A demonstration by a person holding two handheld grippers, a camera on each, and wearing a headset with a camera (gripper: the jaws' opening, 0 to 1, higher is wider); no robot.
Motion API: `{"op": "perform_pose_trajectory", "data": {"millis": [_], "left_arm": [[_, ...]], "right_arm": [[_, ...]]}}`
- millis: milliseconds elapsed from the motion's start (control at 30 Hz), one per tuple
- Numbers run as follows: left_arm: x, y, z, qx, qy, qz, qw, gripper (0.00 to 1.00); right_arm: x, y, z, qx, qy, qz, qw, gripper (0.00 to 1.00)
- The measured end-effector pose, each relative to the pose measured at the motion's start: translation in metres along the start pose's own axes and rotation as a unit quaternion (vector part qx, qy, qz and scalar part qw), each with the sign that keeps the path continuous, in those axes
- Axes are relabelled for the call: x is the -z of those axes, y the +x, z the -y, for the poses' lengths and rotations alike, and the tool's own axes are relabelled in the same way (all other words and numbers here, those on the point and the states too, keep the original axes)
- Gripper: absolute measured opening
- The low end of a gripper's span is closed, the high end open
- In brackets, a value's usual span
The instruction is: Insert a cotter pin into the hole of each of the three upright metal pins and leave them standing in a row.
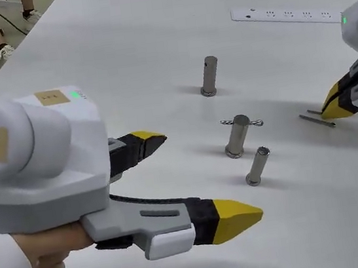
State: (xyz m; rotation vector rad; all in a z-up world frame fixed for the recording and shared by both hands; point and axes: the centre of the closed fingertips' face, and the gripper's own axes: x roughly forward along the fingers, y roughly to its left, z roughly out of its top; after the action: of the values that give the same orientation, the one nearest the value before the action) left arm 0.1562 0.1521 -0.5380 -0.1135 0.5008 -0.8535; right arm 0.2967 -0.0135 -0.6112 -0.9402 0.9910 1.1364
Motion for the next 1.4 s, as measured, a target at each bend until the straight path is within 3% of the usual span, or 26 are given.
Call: {"op": "perform_pose_trajectory", "data": {"millis": [167,233,367,433,567,967,1167,1400], "left_arm": [[0.0,0.001,0.004,0.009,-0.001,-0.003,1.0,0.89],[-0.003,0.002,0.006,0.013,-0.006,0.004,0.9999,0.89],[-0.006,0.002,0.007,0.014,-0.007,0.006,0.9999,0.88],[-0.007,0.002,0.007,0.014,-0.005,0.005,0.9999,0.87],[-0.009,0.001,0.008,0.017,-0.005,0.01,0.9998,0.87],[-0.009,-0.005,0.008,0.014,-0.003,0.003,0.9999,0.83],[-0.016,-0.005,0.004,0.003,-0.006,0.006,1.0,0.82],[-0.027,-0.001,0.004,0.004,-0.008,0.012,0.9999,0.75]], "right_arm": [[-0.002,-0.001,-0.003,0.002,-0.016,-0.011,0.9998,0.0],[0.0,0.001,0.005,-0.009,-0.011,-0.009,0.9999,0.0],[0.001,0.001,0.004,-0.019,-0.011,-0.003,0.9998,0.0],[0.001,0.001,0.005,-0.015,-0.008,-0.004,0.9998,0.0],[0.0,0.001,0.002,-0.006,-0.036,-0.012,0.9993,0.0],[0.0,-0.001,0.011,0.011,-0.034,-0.007,0.9993,0.0],[-0.009,-0.02,0.014,0.035,-0.042,0.028,0.9981,0.0],[-0.024,-0.047,0.004,0.057,-0.027,0.111,0.9919,0.0]]}}
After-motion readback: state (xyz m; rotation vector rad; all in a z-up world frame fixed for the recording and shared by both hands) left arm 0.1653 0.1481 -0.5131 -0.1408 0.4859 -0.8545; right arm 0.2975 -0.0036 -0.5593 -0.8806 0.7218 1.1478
